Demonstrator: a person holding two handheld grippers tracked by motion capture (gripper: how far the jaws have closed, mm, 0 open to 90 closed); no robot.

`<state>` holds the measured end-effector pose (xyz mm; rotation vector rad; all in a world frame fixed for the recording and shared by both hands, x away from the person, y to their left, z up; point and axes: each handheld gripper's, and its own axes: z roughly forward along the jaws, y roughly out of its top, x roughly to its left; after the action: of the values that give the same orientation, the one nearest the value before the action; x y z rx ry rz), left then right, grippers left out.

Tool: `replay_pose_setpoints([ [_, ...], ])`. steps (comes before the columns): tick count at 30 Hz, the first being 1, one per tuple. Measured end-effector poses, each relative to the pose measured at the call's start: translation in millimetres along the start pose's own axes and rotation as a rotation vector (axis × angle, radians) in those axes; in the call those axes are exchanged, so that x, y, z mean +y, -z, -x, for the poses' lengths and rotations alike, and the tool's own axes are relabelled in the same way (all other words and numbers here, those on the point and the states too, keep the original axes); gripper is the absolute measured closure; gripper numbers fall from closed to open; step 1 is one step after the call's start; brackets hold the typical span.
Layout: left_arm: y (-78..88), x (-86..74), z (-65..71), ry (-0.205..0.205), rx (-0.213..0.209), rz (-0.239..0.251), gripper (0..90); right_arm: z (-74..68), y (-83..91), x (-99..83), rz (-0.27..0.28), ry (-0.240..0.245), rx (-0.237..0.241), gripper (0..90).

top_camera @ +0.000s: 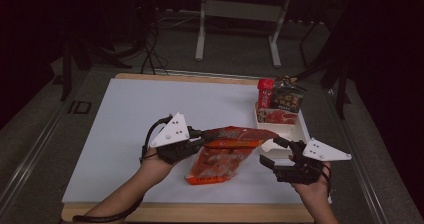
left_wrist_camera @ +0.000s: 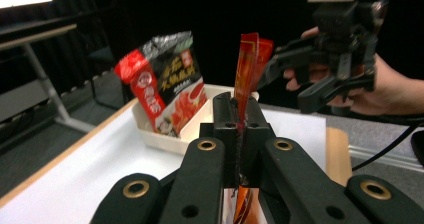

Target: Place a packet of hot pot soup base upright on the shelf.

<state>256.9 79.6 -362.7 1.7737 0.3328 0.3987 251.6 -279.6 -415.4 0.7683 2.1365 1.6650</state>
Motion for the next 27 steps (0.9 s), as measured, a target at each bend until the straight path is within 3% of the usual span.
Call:
replay_pose_setpoints([
  [4, 4.1, 3.8, -3.8, 0.004, -0.003, 0.022, 90.0, -0.4, -0.9, 7.8, 0.004, 0.018, 0.002, 22.7],
  [11, 11.5, 9.7, -8.2, -0.013, -0.001, 0.053, 90.0, 6.0, -9.2, 14.1, 0.016, -0.009, 0.002, 22.4],
  [17, 16.7, 17.9, -1.6, -0.025, -0.048, 0.099, 90.0, 8.3, -19.4, 20.9, 0.026, -0.027, 0.065, 29.2],
  [20, 17.2, 19.9, -0.9, 0.011, -0.057, 0.102, 90.0, 9.0, -22.8, 25.8, 0.047, -0.046, 0.136, 43.4],
  [22, 18.0, 19.5, 0.4, 0.018, -0.060, 0.108, 90.0, 6.5, -23.0, 28.2, 0.051, -0.025, 0.184, 57.9],
  [24, 20.4, 18.6, 1.0, 0.028, -0.064, 0.118, 90.0, 5.6, -21.1, 29.2, 0.046, -0.008, 0.202, 65.1],
  [27, 22.9, 17.2, -1.3, 0.065, -0.082, 0.127, 90.0, 9.3, -17.8, 28.7, 0.071, -0.058, 0.270, 73.8],
])
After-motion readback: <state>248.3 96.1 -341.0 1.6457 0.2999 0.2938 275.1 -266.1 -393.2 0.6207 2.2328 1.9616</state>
